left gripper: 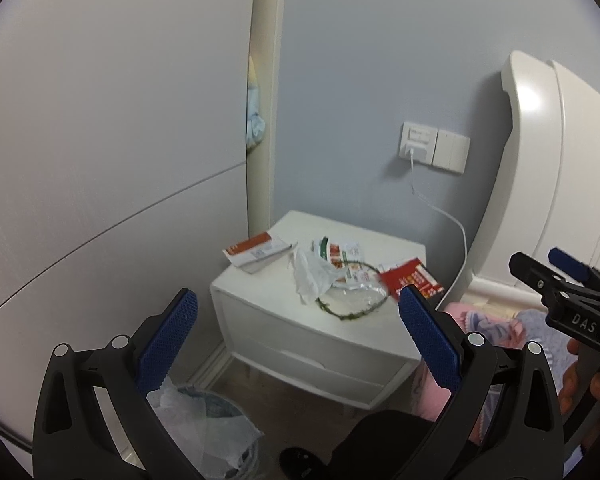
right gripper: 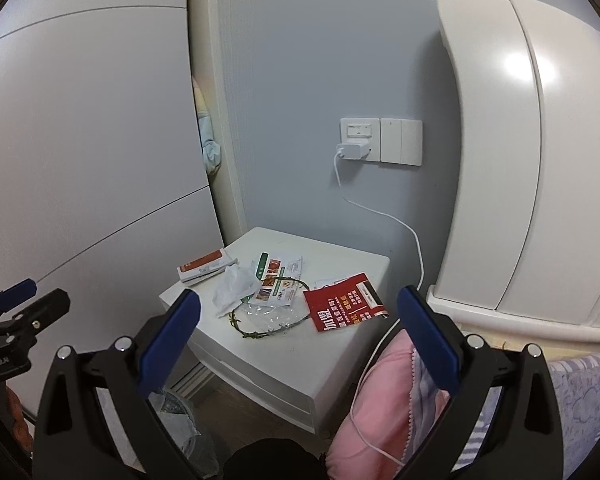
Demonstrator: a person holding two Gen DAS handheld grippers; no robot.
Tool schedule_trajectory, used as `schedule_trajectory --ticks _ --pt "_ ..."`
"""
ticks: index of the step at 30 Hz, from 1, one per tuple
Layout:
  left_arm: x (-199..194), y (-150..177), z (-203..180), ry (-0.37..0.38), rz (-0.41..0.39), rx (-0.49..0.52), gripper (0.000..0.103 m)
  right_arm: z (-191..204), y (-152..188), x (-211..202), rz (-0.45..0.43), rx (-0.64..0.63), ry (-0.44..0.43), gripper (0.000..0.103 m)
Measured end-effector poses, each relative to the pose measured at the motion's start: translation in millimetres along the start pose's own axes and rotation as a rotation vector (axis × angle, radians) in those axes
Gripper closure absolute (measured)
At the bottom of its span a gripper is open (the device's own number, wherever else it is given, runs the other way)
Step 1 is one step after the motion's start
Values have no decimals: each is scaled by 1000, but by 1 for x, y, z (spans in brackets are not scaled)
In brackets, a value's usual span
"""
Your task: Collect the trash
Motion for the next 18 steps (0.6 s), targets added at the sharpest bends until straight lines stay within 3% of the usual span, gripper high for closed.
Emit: schedule_trajectory --ticks 2,7,12,18 --pt "-2 -1 1 17 -2 -9 6 -3 -1 -3 -6 20 -4 7" --pt "0 -2 8 -26 -12 -16 6 -5 -1 -5 11 1 15 7" --pt "2 -4 12 -5 -26 -30 6 -3 1 -3 19 -43 42 7" --pt "8 -3 5 27 -18 11 6 -2 4 4 29 -36 13 7"
Point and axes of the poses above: each gripper's, at about its wrist camera, not at the fingertips, and x roughly the way its jaws point, z to its left, y to its underside, the point moved 8 cm from there along x, roughly the way its jaws point, and after that the axes turned 14 degrees about z, right-handed, at the moved point
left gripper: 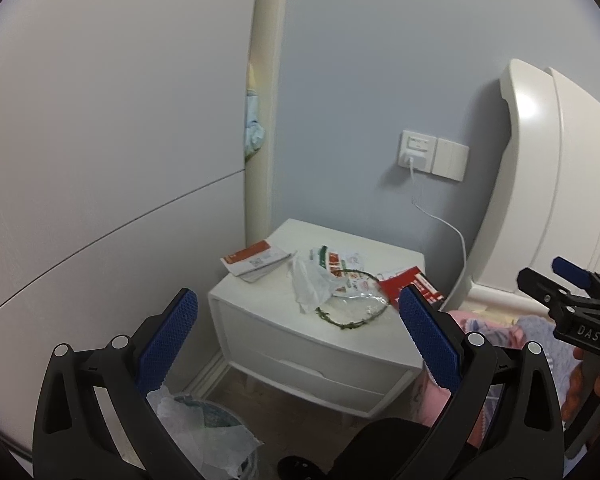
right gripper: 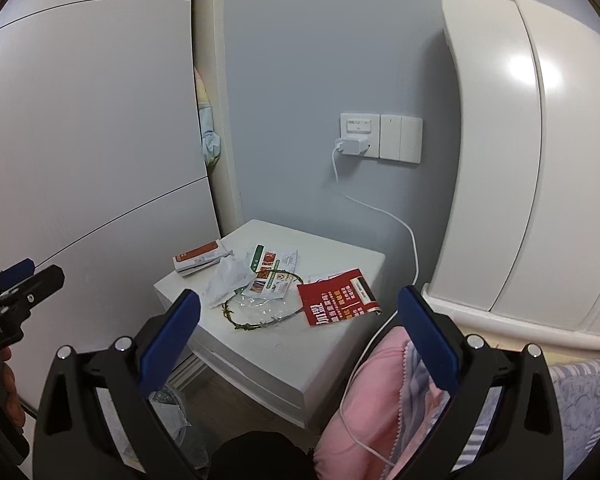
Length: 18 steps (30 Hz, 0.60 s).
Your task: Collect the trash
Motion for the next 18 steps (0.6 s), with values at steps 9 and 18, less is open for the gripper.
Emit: schedule_trajectory --ticks 9,18 --pt "17 1 -15 63 5 59 6 -1 1 19 34 -16 -10 7" --pt "59 -5 -16 80 44 119 6 -12 -10 47 89 50 -99 7"
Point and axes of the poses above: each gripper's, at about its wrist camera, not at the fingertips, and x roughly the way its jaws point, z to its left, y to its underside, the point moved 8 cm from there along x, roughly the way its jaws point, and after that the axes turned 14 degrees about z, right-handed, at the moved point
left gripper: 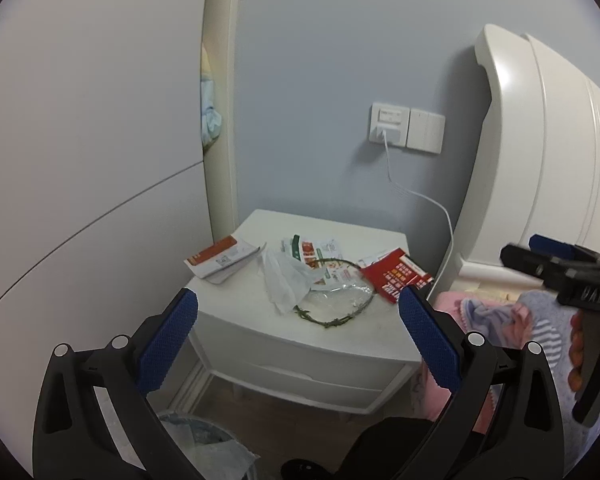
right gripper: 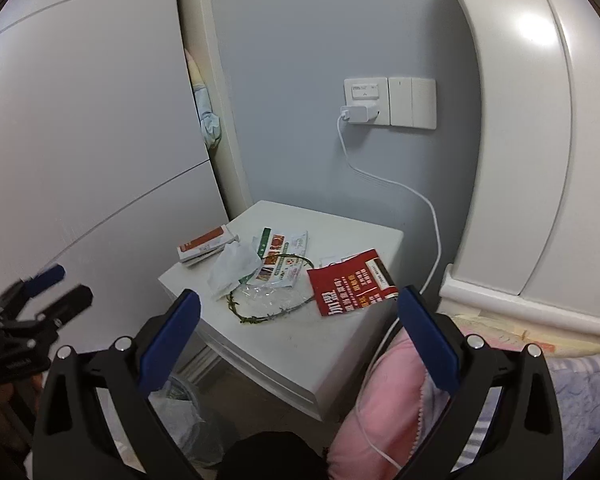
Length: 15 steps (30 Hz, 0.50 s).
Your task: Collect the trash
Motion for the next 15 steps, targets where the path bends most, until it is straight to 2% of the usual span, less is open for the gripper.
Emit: schedule_trajectory --ticks 3,8,15 --pt "12 -4 2 17 11 7 6 1 -6 11 26 33 -61 7" --pt "39 -11 8 105 62 -9 6 18 -18 44 126 88 -238 7" --pt "78 -17 18 77 123 12 6 40 -31 89 183 78 -231 7"
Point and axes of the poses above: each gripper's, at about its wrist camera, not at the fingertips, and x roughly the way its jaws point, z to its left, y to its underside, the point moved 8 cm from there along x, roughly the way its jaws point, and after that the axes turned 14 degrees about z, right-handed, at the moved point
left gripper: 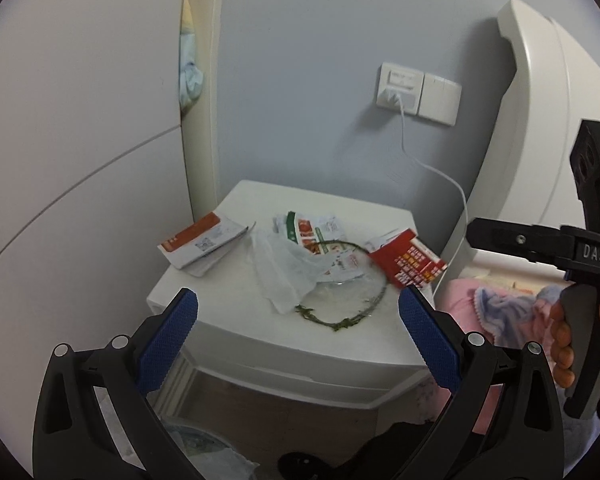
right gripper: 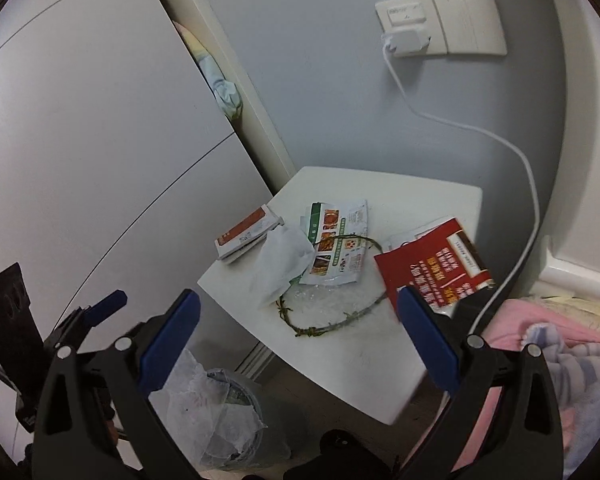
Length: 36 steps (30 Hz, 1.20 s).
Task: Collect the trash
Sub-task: 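Reach the right gripper to the white tissue and close on it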
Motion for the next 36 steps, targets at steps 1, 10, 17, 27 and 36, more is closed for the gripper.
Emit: schedule_trajectory --ticks 1,10,17,27,36 --pt "7 -2 1 3 7 3 6 -1 -4 8 12 8 -5 7" --pt "77 -14 18 73 121 -16 6 -17 -38 78 107 8 25 7" --pt "123 -21 19 78 174 27 6 -20 -53 126 188 20 16 7" --pt "162 -22 22 97 198 35 6 -25 -60 162 261 71 -23 23" --pt "180 -17 24 136 222 8 33 -24 -53 179 311 72 -55 48"
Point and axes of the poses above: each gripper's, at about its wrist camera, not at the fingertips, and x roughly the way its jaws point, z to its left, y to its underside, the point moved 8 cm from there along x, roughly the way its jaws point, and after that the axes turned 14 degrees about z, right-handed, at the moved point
